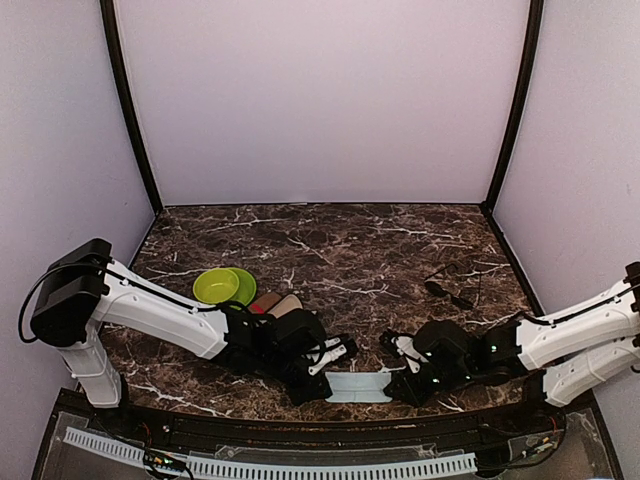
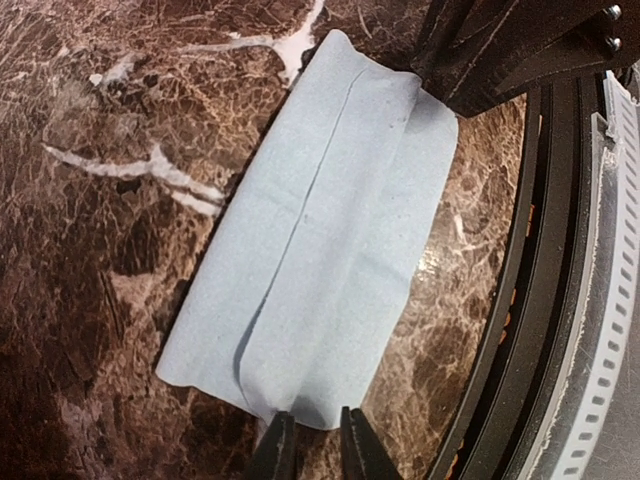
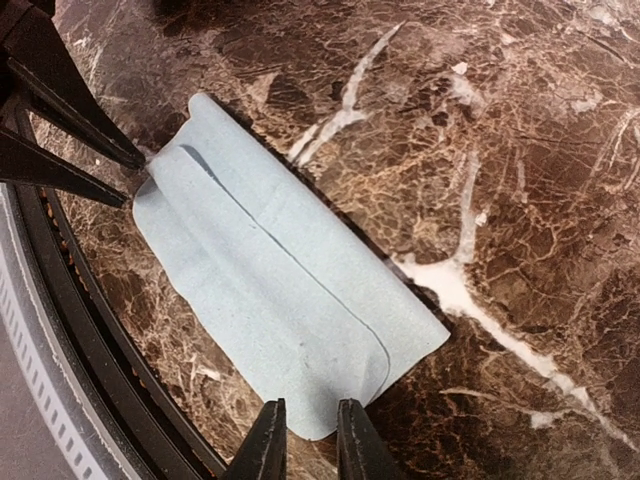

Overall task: Organize the sunglasses
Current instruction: Fold the glasses cleaning cloth at the corner of the board, then smooth out the folded cleaning cloth at the corner of the board.

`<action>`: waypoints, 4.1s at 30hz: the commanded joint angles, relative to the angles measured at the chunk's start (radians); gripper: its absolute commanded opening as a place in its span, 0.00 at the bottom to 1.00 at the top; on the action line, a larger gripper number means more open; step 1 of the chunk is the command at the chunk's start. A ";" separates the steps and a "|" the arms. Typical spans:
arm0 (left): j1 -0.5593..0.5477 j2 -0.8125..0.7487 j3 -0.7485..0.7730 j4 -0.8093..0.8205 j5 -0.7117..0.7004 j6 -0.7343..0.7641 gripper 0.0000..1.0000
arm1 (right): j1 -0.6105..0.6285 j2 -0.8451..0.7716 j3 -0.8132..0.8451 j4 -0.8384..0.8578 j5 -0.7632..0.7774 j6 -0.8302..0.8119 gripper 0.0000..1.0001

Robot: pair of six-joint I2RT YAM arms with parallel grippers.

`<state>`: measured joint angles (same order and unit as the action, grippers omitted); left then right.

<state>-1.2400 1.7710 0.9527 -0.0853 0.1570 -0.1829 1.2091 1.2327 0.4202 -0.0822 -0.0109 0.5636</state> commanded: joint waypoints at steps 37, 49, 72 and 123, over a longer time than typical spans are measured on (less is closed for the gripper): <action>0.097 0.063 0.061 0.058 0.205 -0.053 0.32 | -0.021 0.138 0.081 0.067 0.012 0.112 0.18; 0.087 0.074 0.063 0.032 0.240 -0.031 0.24 | -0.019 0.116 0.057 0.073 -0.029 0.116 0.18; 0.070 0.078 0.083 -0.032 0.314 0.054 0.21 | 0.010 0.033 -0.007 0.076 -0.078 0.156 0.14; 0.192 0.102 0.148 -0.088 0.201 0.020 0.42 | -0.179 0.137 0.103 -0.015 -0.087 0.029 0.31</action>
<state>-1.0515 1.8709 1.0805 -0.1368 0.3408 -0.1867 1.0431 1.3464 0.5072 -0.1310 -0.0727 0.6163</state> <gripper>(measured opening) 0.424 0.316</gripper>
